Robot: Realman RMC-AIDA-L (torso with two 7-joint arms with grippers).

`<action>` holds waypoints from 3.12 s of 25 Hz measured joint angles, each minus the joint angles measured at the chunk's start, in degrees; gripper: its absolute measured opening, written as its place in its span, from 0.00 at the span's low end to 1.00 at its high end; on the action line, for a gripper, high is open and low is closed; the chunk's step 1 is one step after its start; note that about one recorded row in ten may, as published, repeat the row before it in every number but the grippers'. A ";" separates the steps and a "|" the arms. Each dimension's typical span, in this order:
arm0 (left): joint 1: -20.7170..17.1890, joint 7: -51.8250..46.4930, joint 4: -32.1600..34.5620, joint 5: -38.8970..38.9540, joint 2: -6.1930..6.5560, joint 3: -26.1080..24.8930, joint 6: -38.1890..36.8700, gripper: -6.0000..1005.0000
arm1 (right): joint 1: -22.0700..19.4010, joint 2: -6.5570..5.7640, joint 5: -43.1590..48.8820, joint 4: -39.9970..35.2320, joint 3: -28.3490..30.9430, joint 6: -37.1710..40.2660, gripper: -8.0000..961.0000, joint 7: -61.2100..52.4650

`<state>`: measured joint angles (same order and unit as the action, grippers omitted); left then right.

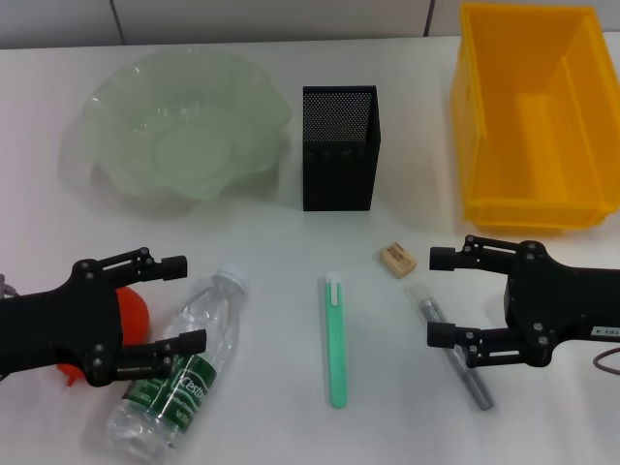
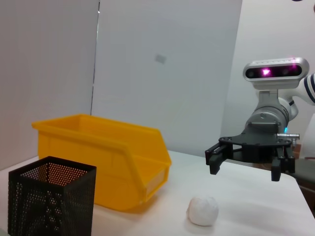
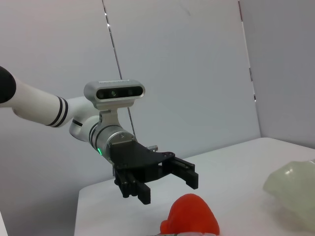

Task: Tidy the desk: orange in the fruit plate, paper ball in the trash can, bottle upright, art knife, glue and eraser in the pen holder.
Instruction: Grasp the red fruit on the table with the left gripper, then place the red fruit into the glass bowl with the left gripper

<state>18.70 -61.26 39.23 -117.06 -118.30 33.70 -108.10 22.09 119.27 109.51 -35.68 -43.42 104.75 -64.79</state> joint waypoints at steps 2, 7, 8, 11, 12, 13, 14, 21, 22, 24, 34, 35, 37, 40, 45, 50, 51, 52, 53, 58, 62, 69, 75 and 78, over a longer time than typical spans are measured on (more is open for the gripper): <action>0.02 -0.11 0.01 -0.01 0.05 -0.01 0.00 0.84 | 0.00 0.00 0.00 0.00 0.00 0.00 0.88 0.05; 0.07 -0.27 0.07 -0.38 0.09 0.00 0.39 0.84 | 0.00 -0.01 0.00 0.00 -0.43 0.06 0.88 0.21; 0.02 -0.27 0.11 -0.35 0.13 -0.04 0.55 0.84 | -0.01 0.00 0.00 0.00 -0.52 -0.04 0.88 0.22; -0.81 0.31 0.69 0.04 0.31 -3.75 1.52 0.84 | -0.05 -0.01 0.00 0.00 -0.28 -0.62 0.88 0.23; -1.28 0.40 0.81 0.07 0.34 -6.49 2.29 0.84 | -0.10 -0.01 0.00 0.00 -0.17 -0.65 0.88 0.23; -1.72 0.43 0.88 0.04 0.37 -8.67 3.02 0.84 | -0.17 -0.01 0.00 0.00 -0.08 -0.67 0.88 0.24; -2.30 0.44 0.86 -0.09 0.48 -10.76 3.93 0.84 | -0.27 -0.01 0.00 -0.01 -0.05 -0.67 0.88 0.24; -5.58 0.51 -2.62 -2.74 1.62 -12.23 10.51 0.83 | -0.57 -0.01 0.00 -0.01 -0.01 -0.71 0.88 0.27; -5.67 0.54 -2.75 -3.14 1.63 -12.14 11.37 0.83 | -0.57 0.00 0.00 0.00 -0.01 -0.70 0.88 0.27; -5.66 0.66 -2.85 -4.42 1.57 -11.85 12.39 0.83 | -0.52 0.03 0.00 0.00 0.00 -0.71 0.88 0.27; -3.23 0.32 -1.95 -8.10 1.33 -11.78 15.30 0.51 | -0.07 0.09 0.00 -0.01 0.01 -0.70 0.88 -0.04; -3.11 0.32 -1.75 -8.11 1.28 -11.78 15.30 0.48 | -0.06 0.09 0.00 0.00 0.02 -0.70 0.88 -0.07; -2.83 0.31 -1.46 -8.13 1.23 -11.73 15.53 0.43 | -0.09 0.09 -0.01 0.00 0.07 -0.70 0.88 -0.12; -2.65 0.31 -0.69 -8.02 1.23 -11.76 15.02 0.33 | -0.20 0.09 -0.17 -0.01 0.16 -0.70 0.88 -0.15; -2.59 -0.06 3.27 -5.38 0.95 -14.16 10.50 0.21 | -0.55 0.09 -0.86 0.00 0.65 -0.41 0.88 -0.30; 1.00 -6.14 8.74 5.69 0.88 -14.71 6.93 0.17 | -0.62 0.09 -0.92 -0.12 2.09 0.09 0.88 -0.88; 1.92 -6.74 9.01 6.35 0.78 -14.68 7.19 0.16 | -0.64 0.09 -0.95 -0.12 2.29 0.21 0.88 -0.89; 3.20 -7.40 9.10 6.70 0.66 -14.68 7.88 0.15 | -0.65 0.08 -1.11 -0.12 2.36 0.41 0.88 -0.93; 5.01 -8.33 9.09 7.05 0.47 -14.62 8.87 0.15 | -0.65 0.08 -1.27 -0.11 2.40 0.61 0.88 -0.99; 13.66 -9.10 3.41 6.84 -0.10 -10.55 21.22 0.10 | -1.08 -0.03 -1.74 -0.13 3.79 2.72 0.88 -1.79; 17.77 -8.64 -1.40 7.28 -0.49 -4.59 32.96 0.11 | -1.63 -0.07 -1.76 -0.72 6.52 4.25 0.88 -3.46; 17.07 -8.12 -3.31 13.80 -0.58 1.04 39.36 0.13 | -3.62 -0.03 -2.16 -8.90 8.87 6.77 0.88 -12.37; 11.22 -8.56 1.47 16.90 -0.07 1.10 31.29 0.41 | -2.72 -0.06 -1.23 -29.57 7.96 7.10 0.87 -35.70; 7.42 -8.23 3.17 16.83 -0.01 1.26 24.38 0.49 | -1.11 -0.09 4.36 -45.24 4.24 7.39 0.87 -49.13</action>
<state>26.12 -69.49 42.40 -100.23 -118.31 34.96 -83.72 20.98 119.18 113.86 -80.92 -39.18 112.15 -113.92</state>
